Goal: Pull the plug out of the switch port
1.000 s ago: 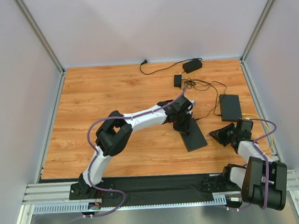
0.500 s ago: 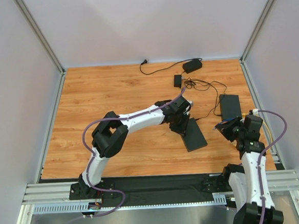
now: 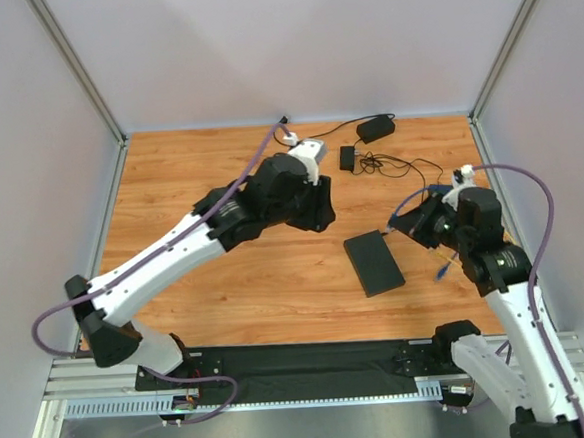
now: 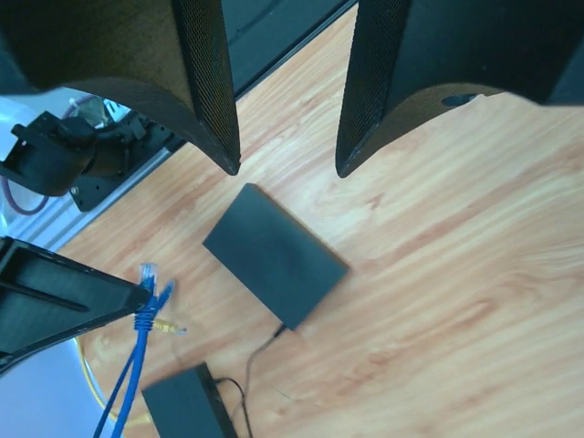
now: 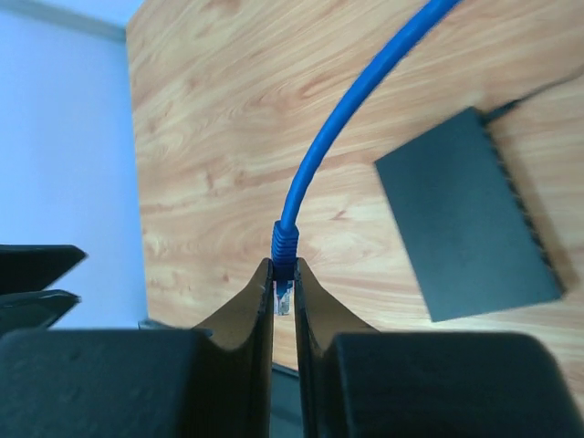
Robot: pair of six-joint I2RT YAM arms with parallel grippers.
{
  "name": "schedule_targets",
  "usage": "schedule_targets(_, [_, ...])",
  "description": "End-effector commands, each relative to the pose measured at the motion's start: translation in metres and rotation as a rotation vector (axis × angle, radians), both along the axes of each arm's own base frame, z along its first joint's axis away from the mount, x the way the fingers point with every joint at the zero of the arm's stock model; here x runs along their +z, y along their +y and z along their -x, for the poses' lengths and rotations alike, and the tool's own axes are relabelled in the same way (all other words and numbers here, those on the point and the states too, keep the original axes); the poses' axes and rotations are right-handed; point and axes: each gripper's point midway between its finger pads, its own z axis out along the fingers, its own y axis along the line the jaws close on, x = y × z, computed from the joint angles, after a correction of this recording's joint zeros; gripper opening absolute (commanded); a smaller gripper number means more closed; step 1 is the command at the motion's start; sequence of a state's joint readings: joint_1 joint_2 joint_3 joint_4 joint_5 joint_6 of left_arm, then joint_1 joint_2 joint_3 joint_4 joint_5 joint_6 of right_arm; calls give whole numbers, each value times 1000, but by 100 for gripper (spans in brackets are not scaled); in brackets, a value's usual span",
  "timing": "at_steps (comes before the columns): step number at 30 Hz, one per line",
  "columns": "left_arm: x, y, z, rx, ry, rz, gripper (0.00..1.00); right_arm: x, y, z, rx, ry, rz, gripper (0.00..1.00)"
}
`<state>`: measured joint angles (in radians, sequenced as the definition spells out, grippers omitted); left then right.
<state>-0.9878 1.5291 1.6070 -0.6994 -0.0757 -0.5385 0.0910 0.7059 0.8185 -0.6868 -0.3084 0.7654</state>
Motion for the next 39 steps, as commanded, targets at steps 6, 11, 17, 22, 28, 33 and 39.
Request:
schedule_targets(6, [23,106,14,192,-132,-127,57,56,98,-32,231,-185,93,0])
schedule_targets(11, [48,155,33,288,-188,-34,58,50,157,-55,420,-284,272,0])
schedule_targets(17, [58,195,51,350,-227,46,61,14,167,-73,435,-277,562,0])
schedule_targets(22, [50,202,58,345,-203,40,61,-13,131,-85,343,-227,678,0])
schedule_targets(28, [36,191,58,324,-176,40,61,-26,82,-88,262,-205,838,0])
schedule_targets(33, [31,187,56,327,-165,37,60,-12,90,-81,322,-272,796,0])
schedule_targets(39, [45,214,52,452,-200,53,59,27,163,-45,475,-385,657,0])
